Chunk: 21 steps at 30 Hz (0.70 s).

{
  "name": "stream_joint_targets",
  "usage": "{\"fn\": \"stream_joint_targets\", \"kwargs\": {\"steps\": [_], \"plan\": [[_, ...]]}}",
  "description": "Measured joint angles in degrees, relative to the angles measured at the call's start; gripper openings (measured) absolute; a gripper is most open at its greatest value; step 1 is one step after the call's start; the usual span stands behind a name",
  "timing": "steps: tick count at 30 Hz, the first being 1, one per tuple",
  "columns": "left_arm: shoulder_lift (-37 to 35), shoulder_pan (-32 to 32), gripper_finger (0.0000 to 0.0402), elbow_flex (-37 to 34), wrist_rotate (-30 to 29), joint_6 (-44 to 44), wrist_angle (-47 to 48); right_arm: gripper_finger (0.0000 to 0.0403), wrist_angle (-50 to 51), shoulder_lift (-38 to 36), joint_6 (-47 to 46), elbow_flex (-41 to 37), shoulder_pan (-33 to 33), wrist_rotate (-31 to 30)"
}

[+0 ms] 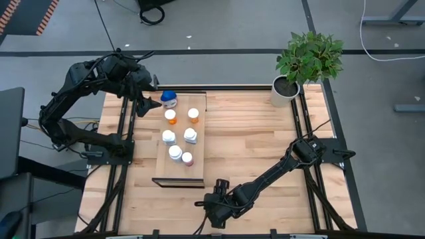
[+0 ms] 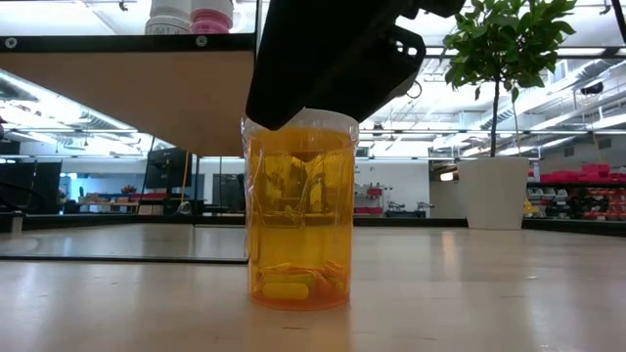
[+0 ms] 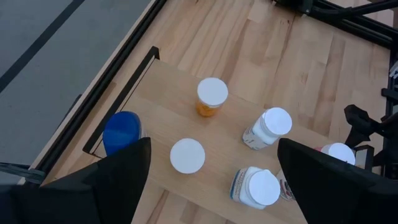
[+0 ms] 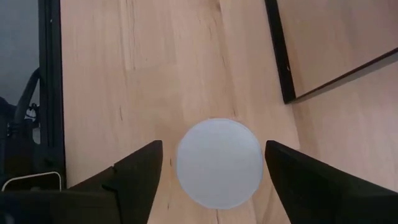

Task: Pick and place medicine bottles onto shelf by color
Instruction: Put the orange pill bottle on the shelf

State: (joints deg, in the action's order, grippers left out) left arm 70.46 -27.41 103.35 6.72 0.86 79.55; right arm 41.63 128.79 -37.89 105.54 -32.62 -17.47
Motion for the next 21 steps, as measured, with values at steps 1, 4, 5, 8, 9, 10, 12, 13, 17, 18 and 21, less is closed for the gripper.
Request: {"fn": "stream_joint_targets", "kwargs": {"steps": [1,4,5,8,9,10,12,13,17,18,21], "plan": [[0.0,0.0,0.0355,0.0,0.0,0.0,0.0,0.0288,0.0,0.0,0.0,0.0,0.0,0.0],[0.0,0.0,0.0355,0.0,0.0,0.0,0.0,0.0280,0.2,0.0,0.0,0.0,0.0,0.0],[0.0,0.0,0.0355,0.0,0.0,0.0,0.0,0.0278,0.2,0.0,0.0,0.0,0.0,0.0],[0.0,0.0,0.0355,0.0,0.0,0.0,0.0,0.0276,0.3,0.0,0.3,0.0,0.0,0.0],[0.0,0.0,0.0355,0.0,0.0,0.0,0.0,0.0276,0.3,0.0,0.4,0.0,0.0,0.0],[0.0,0.0,0.0355,0.0,0.0,0.0,0.0,0.0276,0.3,0.0,0.4,0.0,0.0,0.0],[0.0,0.0,0.0355,0.0,0.0,0.0,0.0,0.0276,0.4,0.0,0.4,0.0,0.0,0.0],[0.0,0.0,0.0355,0.0,0.0,0.0,0.0,0.0276,0.4,0.0,0.4,0.0,0.0,0.0],[0.0,0.0,0.0355,0.0,0.0,0.0,0.0,0.0276,0.4,0.0,0.3,0.0,0.0,0.0],[0.0,0.0,0.0355,0.0,0.0,0.0,0.0,0.0276,0.4,0.0,0.1,0.0,0.0,0.0],[0.0,0.0,0.0355,0.0,0.0,0.0,0.0,0.0270,0.4,0.0,-0.4,0.0,0.0,0.0]]}}
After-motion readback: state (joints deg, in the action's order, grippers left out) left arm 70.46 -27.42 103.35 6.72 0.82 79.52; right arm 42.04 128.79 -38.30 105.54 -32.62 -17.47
